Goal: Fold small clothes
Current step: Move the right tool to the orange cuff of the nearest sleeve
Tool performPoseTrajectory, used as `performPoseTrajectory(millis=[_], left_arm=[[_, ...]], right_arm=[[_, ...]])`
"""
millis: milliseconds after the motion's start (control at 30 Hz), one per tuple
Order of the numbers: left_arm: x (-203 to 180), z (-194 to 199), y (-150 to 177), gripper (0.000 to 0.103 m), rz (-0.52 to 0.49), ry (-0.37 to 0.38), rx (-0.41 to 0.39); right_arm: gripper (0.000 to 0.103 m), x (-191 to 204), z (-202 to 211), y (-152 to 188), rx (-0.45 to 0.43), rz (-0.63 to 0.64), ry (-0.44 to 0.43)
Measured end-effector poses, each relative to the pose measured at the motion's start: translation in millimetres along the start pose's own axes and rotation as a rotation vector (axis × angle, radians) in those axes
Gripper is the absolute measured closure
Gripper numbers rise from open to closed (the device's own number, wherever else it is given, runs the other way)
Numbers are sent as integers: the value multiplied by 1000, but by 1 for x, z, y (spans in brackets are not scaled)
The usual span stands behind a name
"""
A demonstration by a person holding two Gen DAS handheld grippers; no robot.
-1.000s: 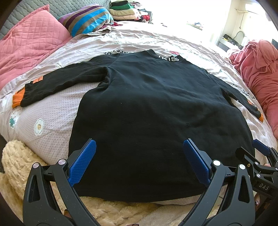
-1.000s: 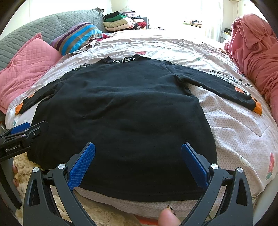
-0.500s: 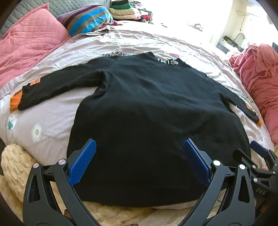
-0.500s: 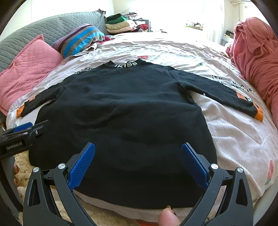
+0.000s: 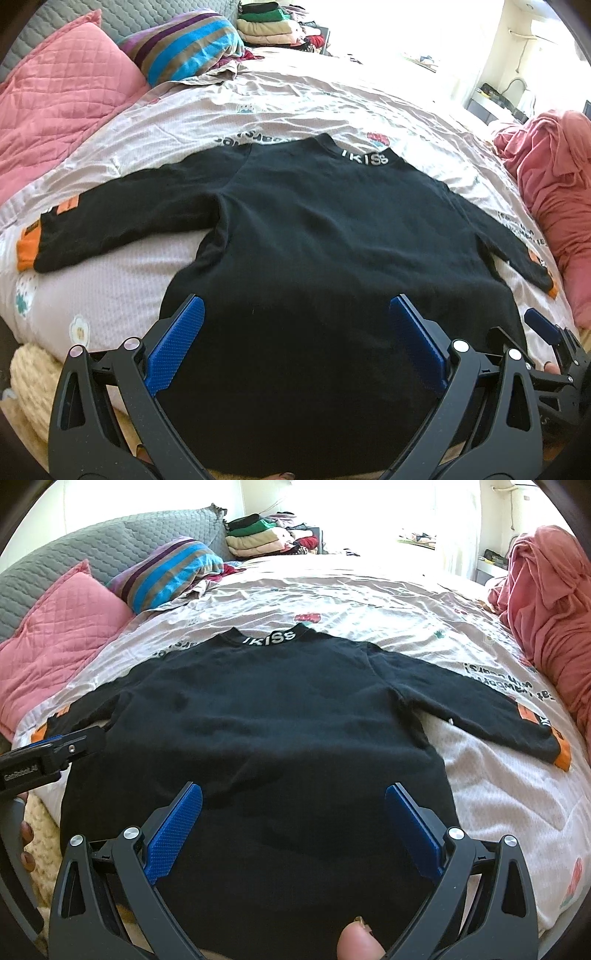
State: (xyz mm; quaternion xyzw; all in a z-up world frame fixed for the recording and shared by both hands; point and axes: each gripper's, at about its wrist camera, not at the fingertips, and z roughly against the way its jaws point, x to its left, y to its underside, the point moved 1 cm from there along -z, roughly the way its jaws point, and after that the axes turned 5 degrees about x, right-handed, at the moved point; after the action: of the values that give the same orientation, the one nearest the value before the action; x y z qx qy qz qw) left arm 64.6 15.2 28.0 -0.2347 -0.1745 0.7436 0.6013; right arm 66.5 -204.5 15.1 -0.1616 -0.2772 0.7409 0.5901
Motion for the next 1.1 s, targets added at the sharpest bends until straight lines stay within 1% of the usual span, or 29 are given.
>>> performPoseTrajectory(millis=[133, 367, 567, 833, 967, 1100], left_arm=[[-2, -4, -12, 9, 2, -5, 2], [-10, -19, -32, 9, -12, -22, 20], [-17, -32, -47, 9, -16, -17, 32], [-27, -54, -59, 9, -28, -4, 68], [-34, -66, -65, 9, -39, 5, 91], [-40, -75, -71, 9, -39, 22, 98]], right_arm=[[4, -11, -5, -13, -18, -25, 12], [4, -41, -16, -30, -16, -98, 31], [4, -80, -21, -43, -32, -166, 96], [4, -126, -28, -48, -41, -256, 164], [4, -148, -33, -50, -30, -308, 176], [4, -174, -38, -50, -24, -366, 203]])
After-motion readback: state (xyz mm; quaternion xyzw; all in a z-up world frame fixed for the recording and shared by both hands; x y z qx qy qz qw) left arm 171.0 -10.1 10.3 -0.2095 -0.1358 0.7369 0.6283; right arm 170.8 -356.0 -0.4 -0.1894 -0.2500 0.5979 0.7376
